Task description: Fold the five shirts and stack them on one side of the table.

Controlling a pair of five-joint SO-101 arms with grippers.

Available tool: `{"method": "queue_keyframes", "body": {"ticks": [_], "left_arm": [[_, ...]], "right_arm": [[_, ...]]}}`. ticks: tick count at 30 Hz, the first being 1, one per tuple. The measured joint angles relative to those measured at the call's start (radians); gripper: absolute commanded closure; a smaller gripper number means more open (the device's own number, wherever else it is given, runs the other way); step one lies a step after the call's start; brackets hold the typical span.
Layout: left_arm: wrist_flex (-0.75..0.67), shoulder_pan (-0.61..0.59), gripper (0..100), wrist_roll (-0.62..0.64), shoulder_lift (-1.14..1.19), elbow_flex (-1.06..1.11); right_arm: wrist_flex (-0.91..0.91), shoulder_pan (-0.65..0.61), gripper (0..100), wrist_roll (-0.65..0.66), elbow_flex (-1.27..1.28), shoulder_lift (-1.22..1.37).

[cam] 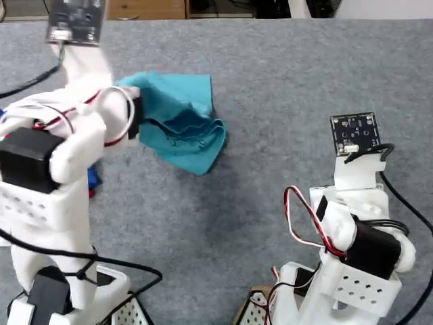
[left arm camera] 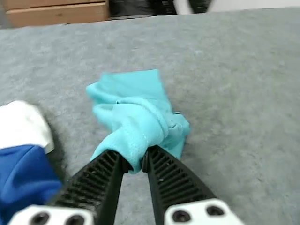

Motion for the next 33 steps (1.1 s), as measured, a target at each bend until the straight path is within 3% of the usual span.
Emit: {"method": "queue_keyframes", "body": {"ticks": [5, 14, 18, 29, 33], "left_arm": [[0.000, 0.089, 98, 0.000, -0.002, 0.006], [0.000, 0.112, 98, 0.000, -0.005, 0.245], [-0.015, 0.178, 98, 0.000, -0.005, 0.298], [-0.302, 0.440, 98, 0.049, -0.003, 0.310], [-0.311, 0.499, 90, 0.049, 0.028, 0.373]], "right_arm": [[-0.068, 0.000, 95.7, 0.008, 0.011, 0.000], [-0.339, -0.083, 95.8, 0.216, 0.175, 0.000], [-0.376, -0.086, 95.8, 0.241, 0.192, 0.000], [-0.413, 0.278, 95.8, 0.336, 0.207, 0.002], [-0.460, 0.358, 95.8, 0.382, 0.259, 0.002]]}}
